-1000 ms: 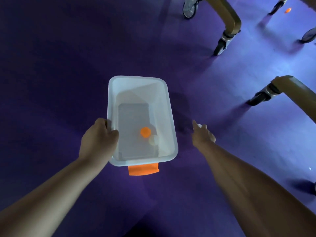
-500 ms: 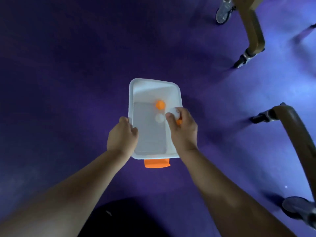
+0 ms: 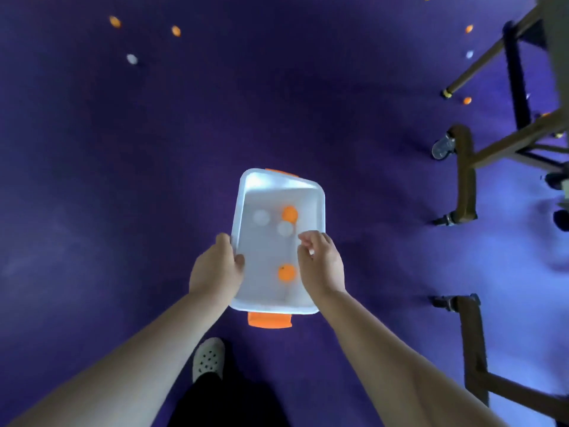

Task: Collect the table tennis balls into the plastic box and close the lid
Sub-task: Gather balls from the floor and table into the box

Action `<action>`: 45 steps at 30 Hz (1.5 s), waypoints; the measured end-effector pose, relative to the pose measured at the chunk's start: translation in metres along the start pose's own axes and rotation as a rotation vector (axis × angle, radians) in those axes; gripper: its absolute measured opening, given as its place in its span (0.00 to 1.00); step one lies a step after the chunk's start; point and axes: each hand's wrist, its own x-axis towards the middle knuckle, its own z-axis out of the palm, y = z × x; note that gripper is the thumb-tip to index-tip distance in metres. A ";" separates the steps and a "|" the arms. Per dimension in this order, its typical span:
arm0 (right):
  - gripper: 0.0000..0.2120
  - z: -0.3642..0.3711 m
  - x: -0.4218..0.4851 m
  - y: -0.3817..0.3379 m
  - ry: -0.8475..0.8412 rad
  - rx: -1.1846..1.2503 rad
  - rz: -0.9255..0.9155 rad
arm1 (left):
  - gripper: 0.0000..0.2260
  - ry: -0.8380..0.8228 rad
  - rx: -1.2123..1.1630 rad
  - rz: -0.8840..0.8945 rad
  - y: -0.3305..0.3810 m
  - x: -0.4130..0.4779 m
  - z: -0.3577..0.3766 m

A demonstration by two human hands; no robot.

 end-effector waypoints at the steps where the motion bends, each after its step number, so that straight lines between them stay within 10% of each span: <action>1: 0.13 -0.005 -0.003 -0.025 -0.045 -0.031 0.000 | 0.03 0.002 0.001 -0.016 0.001 -0.002 -0.026; 26: 0.12 -0.079 0.169 -0.421 -0.526 -0.248 -0.452 | 0.02 0.328 -0.220 -0.490 0.057 0.116 -0.349; 45: 0.10 0.074 0.344 -0.700 -0.603 -0.307 -0.574 | 0.05 0.439 -0.313 -0.592 -0.047 0.352 -0.551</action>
